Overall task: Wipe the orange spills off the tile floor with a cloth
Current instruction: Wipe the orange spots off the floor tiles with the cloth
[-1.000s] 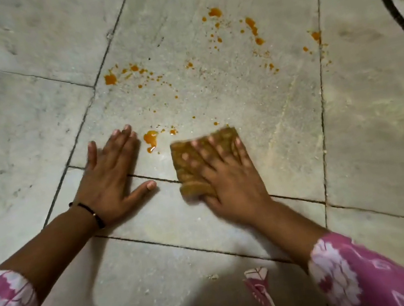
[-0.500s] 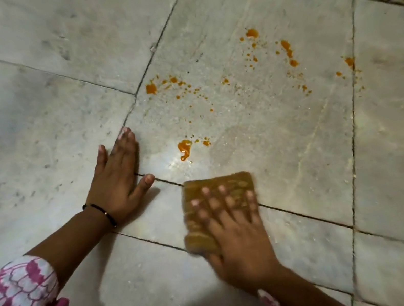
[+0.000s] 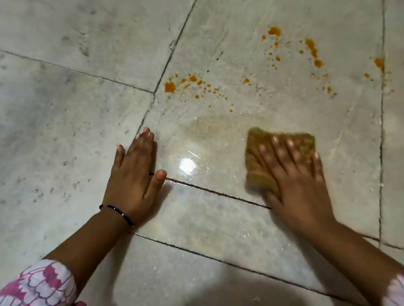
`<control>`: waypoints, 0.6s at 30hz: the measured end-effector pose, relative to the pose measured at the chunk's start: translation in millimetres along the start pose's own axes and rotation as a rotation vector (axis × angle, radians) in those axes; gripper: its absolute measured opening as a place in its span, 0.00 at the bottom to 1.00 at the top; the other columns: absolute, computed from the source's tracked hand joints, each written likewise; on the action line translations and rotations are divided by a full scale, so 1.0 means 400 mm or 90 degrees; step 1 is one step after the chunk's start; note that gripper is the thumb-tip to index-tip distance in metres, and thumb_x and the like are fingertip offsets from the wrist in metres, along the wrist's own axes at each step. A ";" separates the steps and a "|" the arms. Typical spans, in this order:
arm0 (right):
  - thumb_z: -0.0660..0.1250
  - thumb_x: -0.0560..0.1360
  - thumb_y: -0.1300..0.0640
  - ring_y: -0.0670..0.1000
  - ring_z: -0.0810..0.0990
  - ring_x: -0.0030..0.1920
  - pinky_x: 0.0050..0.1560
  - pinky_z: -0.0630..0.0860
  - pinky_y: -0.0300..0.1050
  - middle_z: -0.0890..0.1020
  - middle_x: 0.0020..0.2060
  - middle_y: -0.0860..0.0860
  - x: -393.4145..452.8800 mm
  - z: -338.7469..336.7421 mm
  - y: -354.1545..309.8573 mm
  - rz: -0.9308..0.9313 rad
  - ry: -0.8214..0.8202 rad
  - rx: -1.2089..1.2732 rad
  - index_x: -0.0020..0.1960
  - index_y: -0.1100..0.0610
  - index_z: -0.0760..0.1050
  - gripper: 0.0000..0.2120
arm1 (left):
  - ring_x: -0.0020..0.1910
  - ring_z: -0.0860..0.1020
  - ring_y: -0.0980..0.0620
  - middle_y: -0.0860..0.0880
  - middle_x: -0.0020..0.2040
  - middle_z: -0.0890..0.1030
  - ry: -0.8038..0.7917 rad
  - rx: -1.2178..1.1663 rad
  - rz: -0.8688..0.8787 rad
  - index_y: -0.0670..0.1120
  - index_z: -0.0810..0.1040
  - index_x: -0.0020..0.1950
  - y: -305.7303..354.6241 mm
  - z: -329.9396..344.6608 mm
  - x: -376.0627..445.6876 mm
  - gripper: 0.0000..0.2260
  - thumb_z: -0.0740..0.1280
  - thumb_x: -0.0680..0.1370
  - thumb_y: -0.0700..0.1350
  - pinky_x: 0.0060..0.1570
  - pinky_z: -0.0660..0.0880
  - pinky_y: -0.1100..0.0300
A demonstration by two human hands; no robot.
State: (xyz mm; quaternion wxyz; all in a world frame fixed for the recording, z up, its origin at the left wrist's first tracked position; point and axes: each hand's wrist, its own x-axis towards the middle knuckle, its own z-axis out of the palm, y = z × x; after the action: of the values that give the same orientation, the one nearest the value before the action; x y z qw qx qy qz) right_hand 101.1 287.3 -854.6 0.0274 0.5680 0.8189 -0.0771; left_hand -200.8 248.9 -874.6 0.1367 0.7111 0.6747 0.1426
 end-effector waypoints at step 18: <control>0.59 0.74 0.43 0.50 0.47 0.76 0.73 0.40 0.55 0.51 0.77 0.47 0.278 -0.018 -0.155 -0.134 -0.024 0.026 0.77 0.45 0.50 0.34 | 0.76 0.50 0.54 0.49 0.77 0.52 0.074 -0.097 -0.061 0.44 0.49 0.77 0.001 0.001 -0.007 0.28 0.43 0.79 0.54 0.74 0.44 0.52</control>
State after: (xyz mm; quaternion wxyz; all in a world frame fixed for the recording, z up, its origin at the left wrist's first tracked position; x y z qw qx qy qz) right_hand 4.1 370.1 -856.2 0.0227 0.4780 0.8716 -0.1067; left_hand -200.2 246.0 -875.0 0.1579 0.6562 0.7018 0.2280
